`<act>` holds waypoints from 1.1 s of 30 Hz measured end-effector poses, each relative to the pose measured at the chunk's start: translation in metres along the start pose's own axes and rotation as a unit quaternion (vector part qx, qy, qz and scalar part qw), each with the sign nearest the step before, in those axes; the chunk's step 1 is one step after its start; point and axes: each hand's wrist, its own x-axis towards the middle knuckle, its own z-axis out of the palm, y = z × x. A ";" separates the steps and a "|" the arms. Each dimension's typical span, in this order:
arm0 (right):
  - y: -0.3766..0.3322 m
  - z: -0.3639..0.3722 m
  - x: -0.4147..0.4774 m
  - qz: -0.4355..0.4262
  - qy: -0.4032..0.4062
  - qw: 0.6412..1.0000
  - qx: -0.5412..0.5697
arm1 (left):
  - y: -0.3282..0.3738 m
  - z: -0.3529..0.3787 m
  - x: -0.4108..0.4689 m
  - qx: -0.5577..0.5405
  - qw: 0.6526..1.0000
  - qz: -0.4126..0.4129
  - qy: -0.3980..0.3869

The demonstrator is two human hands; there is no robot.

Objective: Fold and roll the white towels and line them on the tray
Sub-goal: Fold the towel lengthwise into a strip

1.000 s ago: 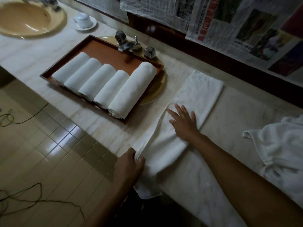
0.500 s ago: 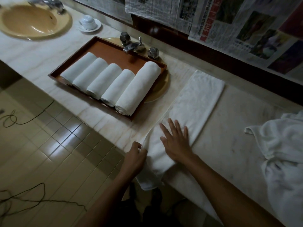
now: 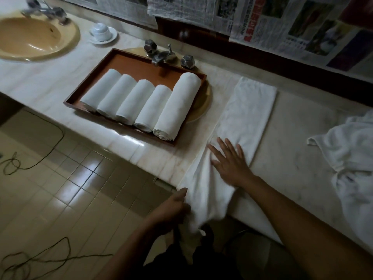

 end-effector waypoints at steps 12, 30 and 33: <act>-0.044 -0.023 -0.031 0.162 0.025 0.981 0.103 | -0.030 -0.039 0.015 0.378 0.908 0.076 0.163; -0.055 -0.018 -0.129 0.492 0.045 0.794 0.355 | 0.031 -0.035 0.049 0.386 0.889 0.094 0.226; -0.061 -0.017 -0.128 0.503 0.045 0.789 0.351 | 0.024 -0.031 0.048 0.392 0.876 0.115 0.256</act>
